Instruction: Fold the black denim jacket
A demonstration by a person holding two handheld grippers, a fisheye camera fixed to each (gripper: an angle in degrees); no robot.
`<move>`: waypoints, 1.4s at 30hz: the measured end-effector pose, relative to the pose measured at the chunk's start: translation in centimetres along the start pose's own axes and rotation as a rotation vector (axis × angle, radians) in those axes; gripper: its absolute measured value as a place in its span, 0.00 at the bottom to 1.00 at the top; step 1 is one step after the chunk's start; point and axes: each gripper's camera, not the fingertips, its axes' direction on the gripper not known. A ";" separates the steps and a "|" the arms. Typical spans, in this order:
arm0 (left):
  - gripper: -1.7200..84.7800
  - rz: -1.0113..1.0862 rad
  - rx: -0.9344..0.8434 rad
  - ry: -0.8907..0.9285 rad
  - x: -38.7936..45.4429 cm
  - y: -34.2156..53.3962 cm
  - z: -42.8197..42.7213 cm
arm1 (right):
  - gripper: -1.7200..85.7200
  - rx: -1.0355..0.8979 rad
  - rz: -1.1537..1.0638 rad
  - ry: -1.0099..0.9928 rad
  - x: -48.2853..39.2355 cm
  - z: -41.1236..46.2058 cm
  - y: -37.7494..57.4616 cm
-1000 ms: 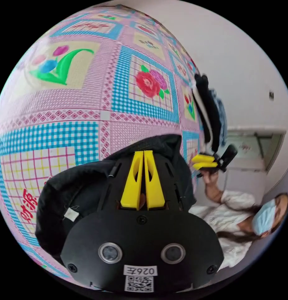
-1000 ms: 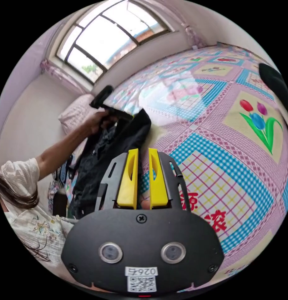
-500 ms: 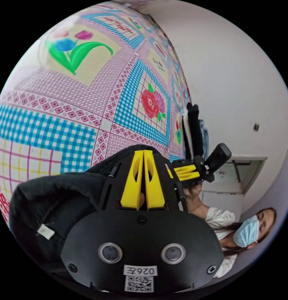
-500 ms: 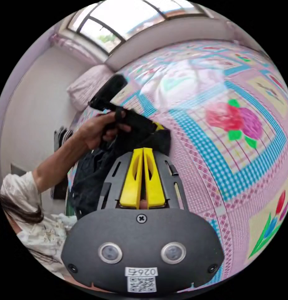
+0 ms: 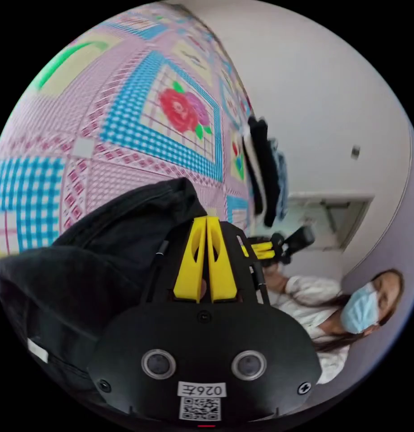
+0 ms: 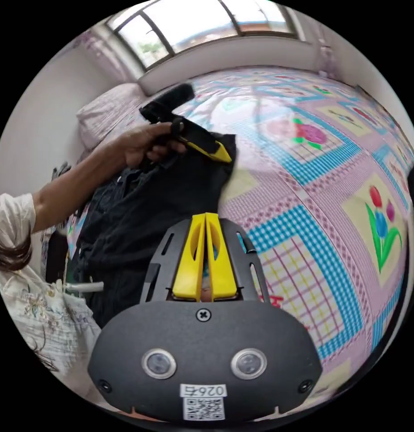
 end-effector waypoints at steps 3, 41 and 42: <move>0.01 -0.056 0.178 0.000 0.2 2.7 -3.9 | 0.02 0.071 0.113 0.043 0.1 -2.6 3.0; 0.01 -0.092 0.401 -0.342 13.8 7.8 -12.2 | 0.02 -0.009 0.039 0.038 3.3 1.6 -13.9; 0.01 -0.114 0.436 -0.238 12.7 7.9 -13.1 | 0.01 -0.001 0.035 0.077 3.7 1.4 -14.0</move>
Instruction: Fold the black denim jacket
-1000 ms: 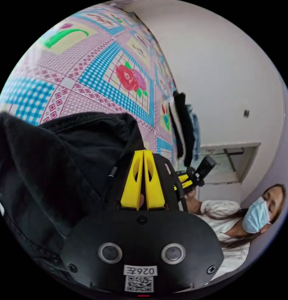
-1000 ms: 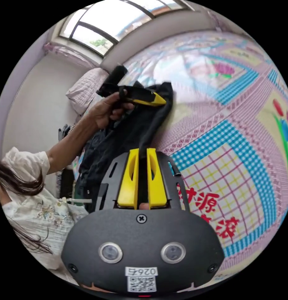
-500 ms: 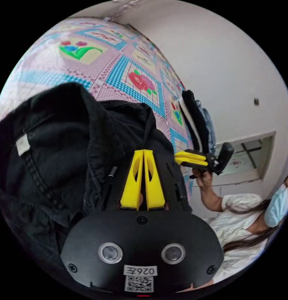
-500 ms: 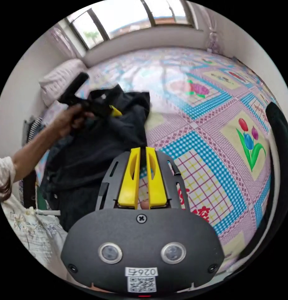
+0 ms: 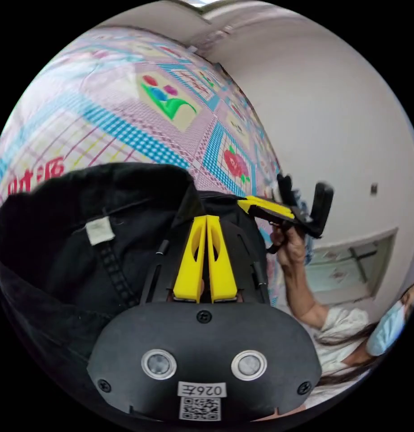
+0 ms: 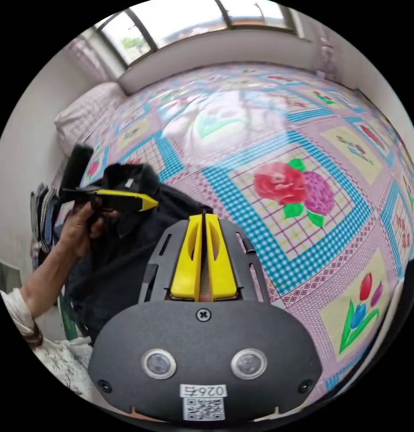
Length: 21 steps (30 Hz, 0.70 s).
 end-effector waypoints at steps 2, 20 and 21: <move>0.01 -0.127 0.068 0.099 -1.9 0.8 -1.2 | 0.01 0.104 0.141 -0.056 3.6 -1.9 1.3; 0.01 0.051 0.069 0.124 16.9 11.8 -9.1 | 0.06 0.304 0.065 -0.142 0.4 -12.1 17.8; 0.01 0.056 0.045 0.061 18.2 14.5 -10.1 | 0.05 0.307 0.067 -0.144 0.2 -12.5 18.8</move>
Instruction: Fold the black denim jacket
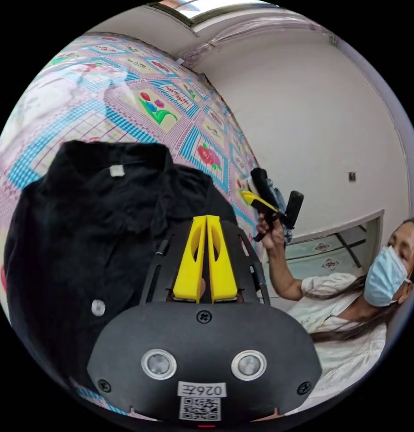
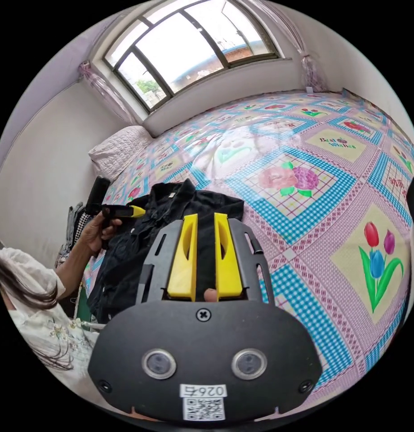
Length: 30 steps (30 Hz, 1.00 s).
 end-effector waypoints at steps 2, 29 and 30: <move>0.01 -0.001 -0.027 -0.089 2.2 4.5 -1.4 | 0.05 0.039 -0.004 -0.020 -1.5 -2.9 3.9; 0.13 1.150 1.369 0.123 52.3 55.6 -29.5 | 0.03 1.369 -0.489 -0.048 -30.7 -38.0 33.3; 0.11 1.180 1.359 0.175 52.4 55.7 -29.5 | 0.02 1.329 -0.502 -0.075 -30.6 -37.7 32.9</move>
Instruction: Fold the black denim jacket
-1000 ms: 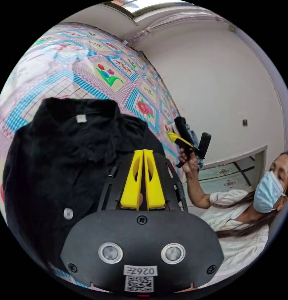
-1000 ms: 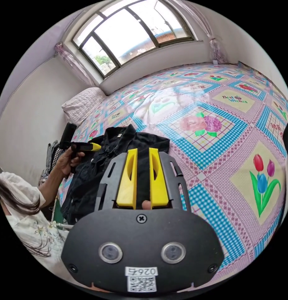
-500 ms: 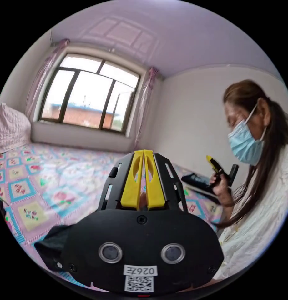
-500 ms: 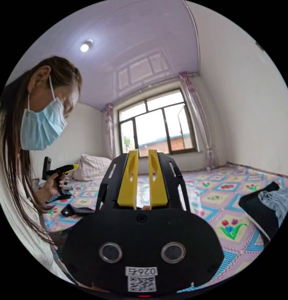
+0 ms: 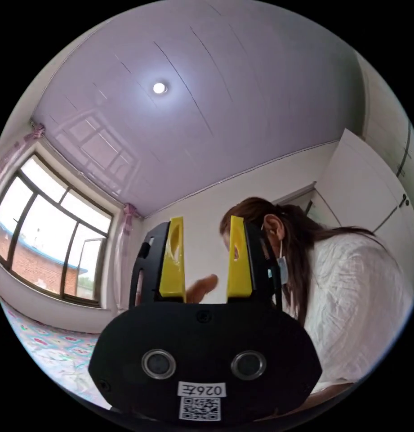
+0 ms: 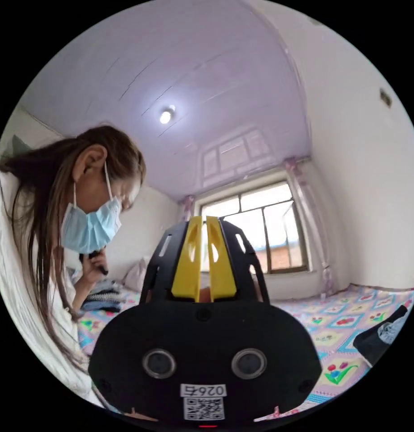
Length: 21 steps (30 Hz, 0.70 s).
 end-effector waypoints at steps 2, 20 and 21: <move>0.03 -0.054 -0.082 0.133 -1.1 0.0 0.6 | 0.01 -0.205 0.012 -0.068 0.4 2.9 1.4; 0.02 -0.592 -0.872 -0.567 -11.7 22.7 0.5 | 0.01 -1.011 0.374 0.013 2.6 18.0 29.6; 0.02 -0.585 -0.994 -0.610 -12.5 25.2 2.0 | 0.01 -1.027 0.386 0.012 2.7 18.3 30.5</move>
